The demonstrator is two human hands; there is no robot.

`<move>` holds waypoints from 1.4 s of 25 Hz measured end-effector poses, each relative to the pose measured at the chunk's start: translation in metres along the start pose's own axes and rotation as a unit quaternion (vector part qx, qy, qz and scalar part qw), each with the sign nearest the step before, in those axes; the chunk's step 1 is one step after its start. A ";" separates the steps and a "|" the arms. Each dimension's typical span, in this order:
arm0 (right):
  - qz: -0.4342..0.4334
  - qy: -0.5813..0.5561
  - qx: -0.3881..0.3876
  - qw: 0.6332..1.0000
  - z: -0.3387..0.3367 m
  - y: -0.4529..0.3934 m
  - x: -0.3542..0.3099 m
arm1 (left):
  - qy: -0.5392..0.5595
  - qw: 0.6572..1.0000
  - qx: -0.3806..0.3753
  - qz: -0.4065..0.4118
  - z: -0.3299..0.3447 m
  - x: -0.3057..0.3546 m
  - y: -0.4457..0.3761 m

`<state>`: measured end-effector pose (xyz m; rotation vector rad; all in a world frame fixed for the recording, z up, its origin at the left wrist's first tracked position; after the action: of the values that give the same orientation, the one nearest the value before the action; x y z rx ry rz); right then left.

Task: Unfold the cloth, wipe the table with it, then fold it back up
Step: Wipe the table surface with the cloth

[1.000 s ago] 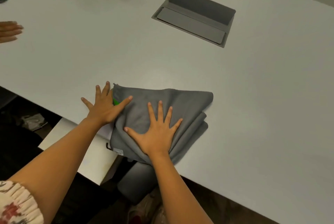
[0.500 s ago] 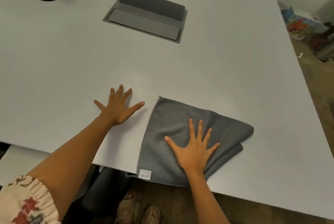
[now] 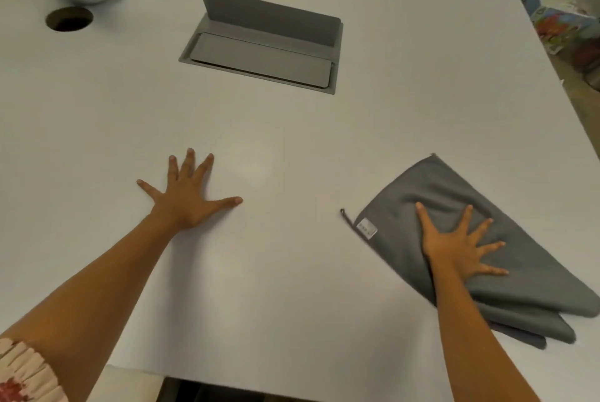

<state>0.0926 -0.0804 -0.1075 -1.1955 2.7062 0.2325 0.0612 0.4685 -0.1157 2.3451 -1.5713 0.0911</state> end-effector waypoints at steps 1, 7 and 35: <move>0.008 0.000 -0.002 1.000 0.003 -0.006 -0.014 | 0.000 1.000 -0.005 -0.017 -0.007 -0.015 -0.010; -0.034 -0.007 -0.014 0.999 0.034 -0.007 -0.145 | 0.000 0.999 -0.008 -0.051 -0.034 -0.087 -0.047; -0.528 -0.021 -0.083 0.845 0.107 0.418 -0.325 | 0.107 0.976 0.060 -0.179 -0.032 -0.209 0.068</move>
<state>0.0081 0.4532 -0.1093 -2.4366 1.6162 0.3064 -0.0792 0.6403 -0.1173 2.5713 -1.0543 0.3496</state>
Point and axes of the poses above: each hand's wrist, its own y-axis away from the middle knuckle, its own z-axis out of the palm, x = y × z, the point moved 10 cm from there along -y, towards the middle knuckle, and after that the axes turned 11 degrees about x, right-handed, at the moved point
